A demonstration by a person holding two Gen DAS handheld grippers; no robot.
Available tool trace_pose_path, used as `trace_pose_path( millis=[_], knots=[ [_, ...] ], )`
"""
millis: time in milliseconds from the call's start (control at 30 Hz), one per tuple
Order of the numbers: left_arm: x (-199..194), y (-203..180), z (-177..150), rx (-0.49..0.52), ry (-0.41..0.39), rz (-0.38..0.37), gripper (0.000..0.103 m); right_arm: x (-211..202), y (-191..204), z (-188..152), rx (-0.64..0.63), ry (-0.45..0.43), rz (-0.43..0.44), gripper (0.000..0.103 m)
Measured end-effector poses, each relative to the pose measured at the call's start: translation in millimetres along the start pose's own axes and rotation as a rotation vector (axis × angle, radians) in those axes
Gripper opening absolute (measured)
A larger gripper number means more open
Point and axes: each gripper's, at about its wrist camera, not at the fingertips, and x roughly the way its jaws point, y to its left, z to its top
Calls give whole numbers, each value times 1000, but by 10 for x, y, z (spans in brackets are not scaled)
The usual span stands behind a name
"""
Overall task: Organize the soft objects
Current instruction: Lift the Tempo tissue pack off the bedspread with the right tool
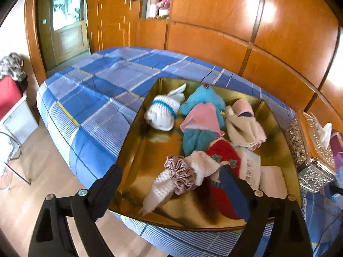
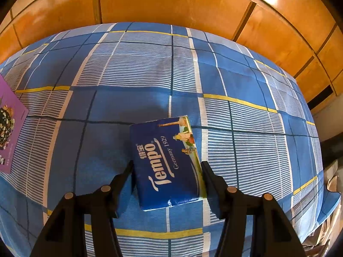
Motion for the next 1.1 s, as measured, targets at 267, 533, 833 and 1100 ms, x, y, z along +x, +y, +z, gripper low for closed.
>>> trace_pose_path(
  millis=[267,533,833,1100],
  knots=[
    [-305,-230,45,79,-88,-34,92,-11,10,0,37,12,-3,56],
    [-447,-450,-26,165,-122,-70,92,-5,-34,-4,91,22,-2,57],
    [-528,-625,-91,233,-137,-99,92,54,-116,69,155,57,17,56],
    [-536,-704,-138,258,-129,-117,92,93,-160,265,190,79,75,56]
  ],
)
